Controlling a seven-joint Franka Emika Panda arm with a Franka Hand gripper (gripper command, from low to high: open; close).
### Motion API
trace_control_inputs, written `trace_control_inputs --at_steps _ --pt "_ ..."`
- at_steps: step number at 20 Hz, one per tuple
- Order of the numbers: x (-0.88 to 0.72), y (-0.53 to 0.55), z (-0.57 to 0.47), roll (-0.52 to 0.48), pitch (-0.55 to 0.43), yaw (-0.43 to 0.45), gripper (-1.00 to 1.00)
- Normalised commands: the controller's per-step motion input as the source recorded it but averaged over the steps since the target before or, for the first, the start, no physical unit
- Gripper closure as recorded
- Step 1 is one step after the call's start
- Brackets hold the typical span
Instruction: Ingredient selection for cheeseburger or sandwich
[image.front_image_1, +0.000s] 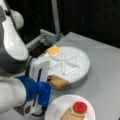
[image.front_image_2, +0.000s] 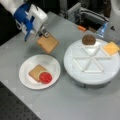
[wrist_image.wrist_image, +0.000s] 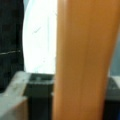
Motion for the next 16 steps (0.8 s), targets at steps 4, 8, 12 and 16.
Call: trace_control_inputs --at_steps 4,8,12,16 --pt "0.61 -0.31 -0.19 0.086 0.075 0.338 1.0" --pt "0.61 -0.26 -0.26 0.13 0.018 0.332 1.0" --pt "0.56 -0.22 -0.27 0.17 -0.014 0.288 1.0" --pt "0.46 -0.2 -0.19 0.201 -0.073 0.267 1.0"
